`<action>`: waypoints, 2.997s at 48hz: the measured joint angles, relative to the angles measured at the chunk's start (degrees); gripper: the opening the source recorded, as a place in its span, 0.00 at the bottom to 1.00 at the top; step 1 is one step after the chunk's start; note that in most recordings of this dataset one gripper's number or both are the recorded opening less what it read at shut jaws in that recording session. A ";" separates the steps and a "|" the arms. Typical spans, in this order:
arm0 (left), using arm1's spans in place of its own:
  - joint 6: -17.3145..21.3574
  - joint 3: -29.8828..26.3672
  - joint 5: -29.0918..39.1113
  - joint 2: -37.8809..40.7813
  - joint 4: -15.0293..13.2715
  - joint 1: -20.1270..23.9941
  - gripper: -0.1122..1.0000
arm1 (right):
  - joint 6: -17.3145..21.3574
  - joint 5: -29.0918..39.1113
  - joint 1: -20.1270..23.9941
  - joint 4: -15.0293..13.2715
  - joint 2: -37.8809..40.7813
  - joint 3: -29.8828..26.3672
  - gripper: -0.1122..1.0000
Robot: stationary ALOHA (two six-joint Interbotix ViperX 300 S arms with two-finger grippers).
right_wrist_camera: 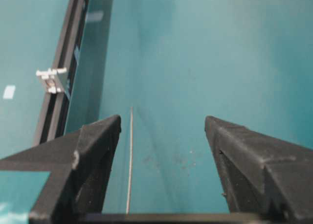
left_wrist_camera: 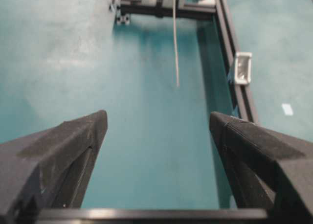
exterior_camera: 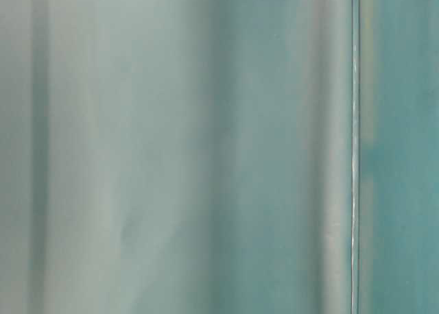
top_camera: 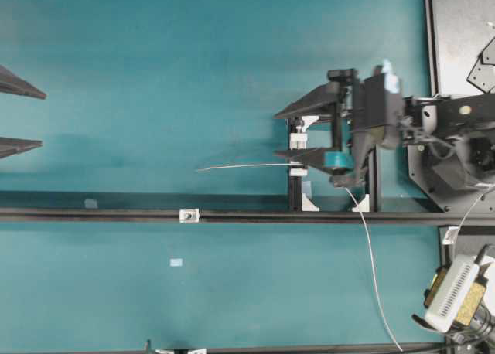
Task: Insert the wire into the hole on the right side and pull it with the left arm.
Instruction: 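Move the right gripper left over the white wire end, then lower the right gripper and close it on the white wire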
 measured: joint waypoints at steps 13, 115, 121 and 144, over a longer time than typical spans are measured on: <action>-0.09 -0.09 0.00 6.68 0.00 0.79 0.76 | 0.18 2.90 0.44 0.00 8.79 -4.22 0.80; -0.09 -1.41 -1.49 12.83 0.00 1.05 0.76 | 0.09 5.19 1.05 -0.09 26.54 -14.59 0.38; -0.09 -1.41 -1.49 12.83 0.00 1.05 0.76 | 0.00 5.19 0.97 -0.09 26.63 -14.59 0.15; -0.09 -1.49 -1.49 12.83 0.00 1.05 0.76 | 0.00 5.10 0.97 -0.09 26.54 -14.59 0.12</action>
